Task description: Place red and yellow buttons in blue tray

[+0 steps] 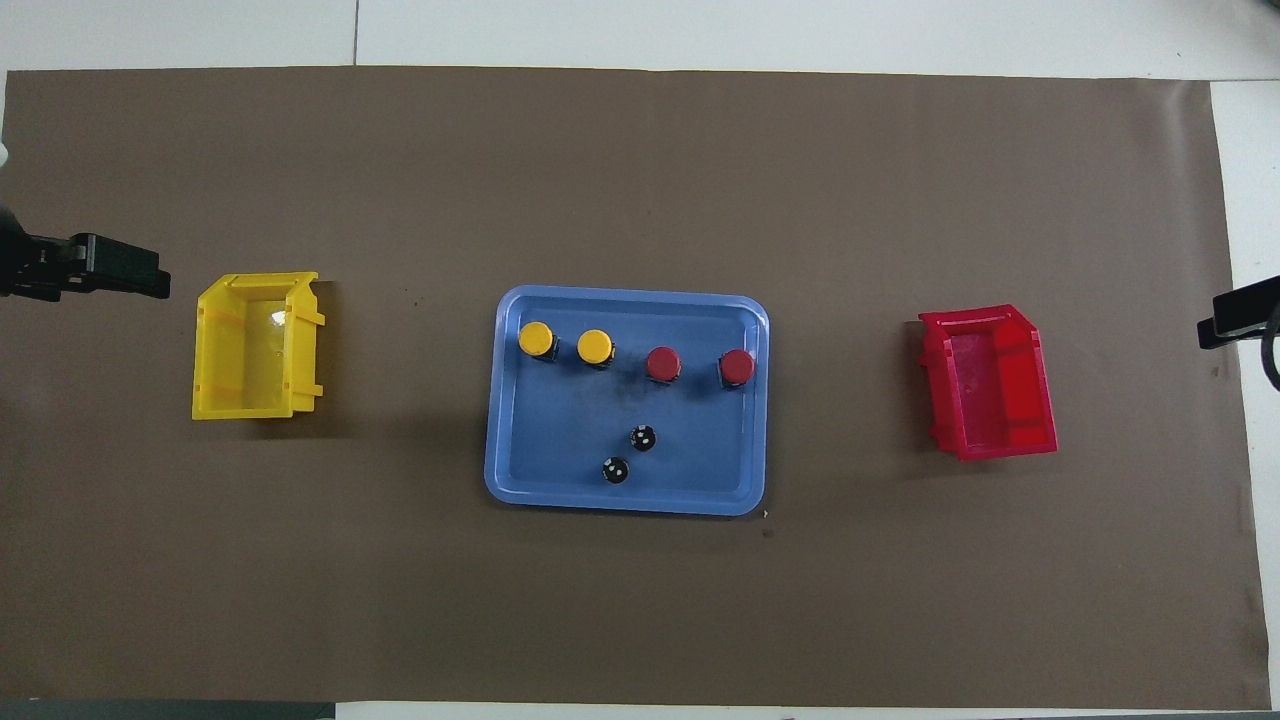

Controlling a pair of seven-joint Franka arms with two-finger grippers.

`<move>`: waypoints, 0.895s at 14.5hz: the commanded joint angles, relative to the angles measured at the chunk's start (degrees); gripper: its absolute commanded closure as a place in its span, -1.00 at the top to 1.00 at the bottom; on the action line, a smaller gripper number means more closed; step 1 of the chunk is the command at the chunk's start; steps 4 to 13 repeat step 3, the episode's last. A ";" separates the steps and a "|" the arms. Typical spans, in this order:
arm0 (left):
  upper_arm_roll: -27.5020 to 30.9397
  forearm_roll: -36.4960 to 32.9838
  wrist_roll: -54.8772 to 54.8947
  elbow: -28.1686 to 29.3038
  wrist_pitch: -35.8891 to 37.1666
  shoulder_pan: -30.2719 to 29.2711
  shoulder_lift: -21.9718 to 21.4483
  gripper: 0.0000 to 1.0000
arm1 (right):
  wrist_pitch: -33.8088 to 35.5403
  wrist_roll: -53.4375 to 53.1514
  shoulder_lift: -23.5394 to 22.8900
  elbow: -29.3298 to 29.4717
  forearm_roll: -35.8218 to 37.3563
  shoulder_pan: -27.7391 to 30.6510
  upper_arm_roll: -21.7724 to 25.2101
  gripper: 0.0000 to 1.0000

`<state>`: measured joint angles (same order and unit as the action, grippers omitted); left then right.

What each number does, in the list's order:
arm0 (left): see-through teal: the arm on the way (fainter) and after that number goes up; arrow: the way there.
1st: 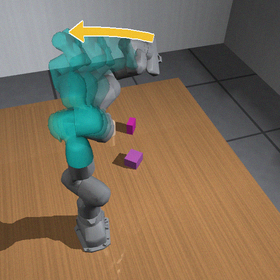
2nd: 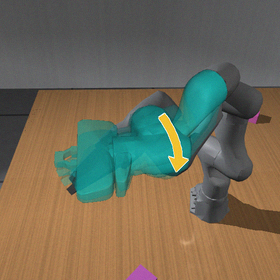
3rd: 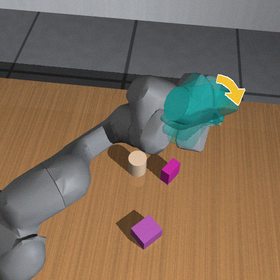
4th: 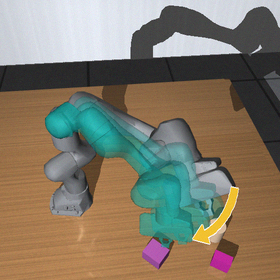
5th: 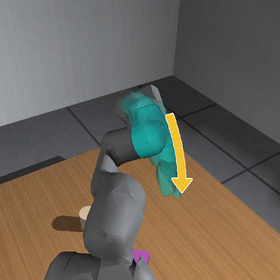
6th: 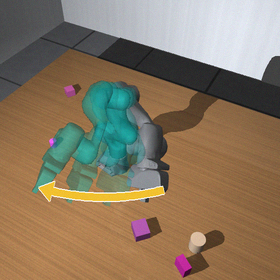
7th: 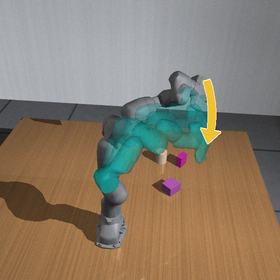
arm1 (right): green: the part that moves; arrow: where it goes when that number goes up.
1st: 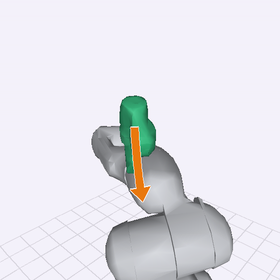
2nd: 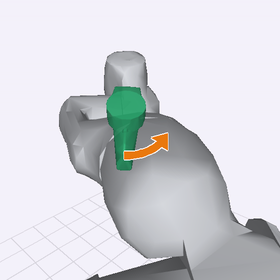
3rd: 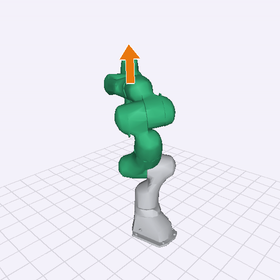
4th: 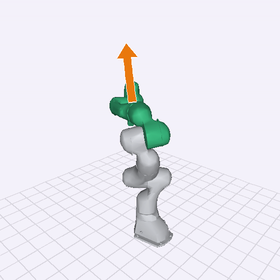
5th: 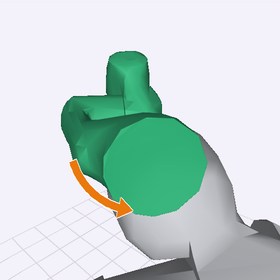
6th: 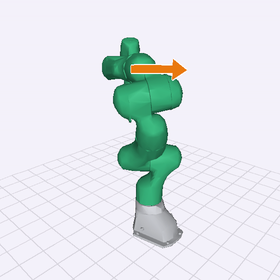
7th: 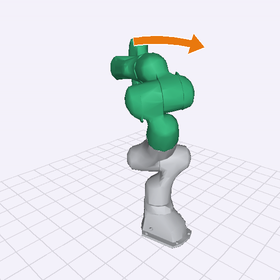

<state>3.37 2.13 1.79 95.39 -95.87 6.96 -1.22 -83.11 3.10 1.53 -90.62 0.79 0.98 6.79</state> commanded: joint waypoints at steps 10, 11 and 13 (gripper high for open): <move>-0.12 -3.18 4.01 -2.75 2.62 -1.78 0.60 1.00 | -1.70 1.65 0.66 -0.96 0.26 0.16 -0.03 1.00; -0.12 -3.18 4.01 -2.75 2.62 -1.78 0.60 1.00 | -1.70 1.65 0.66 -0.96 0.26 0.16 -0.03 1.00; -0.12 -3.18 4.01 -2.75 2.62 -1.78 0.60 1.00 | -1.70 1.65 0.66 -0.96 0.26 0.16 -0.03 1.00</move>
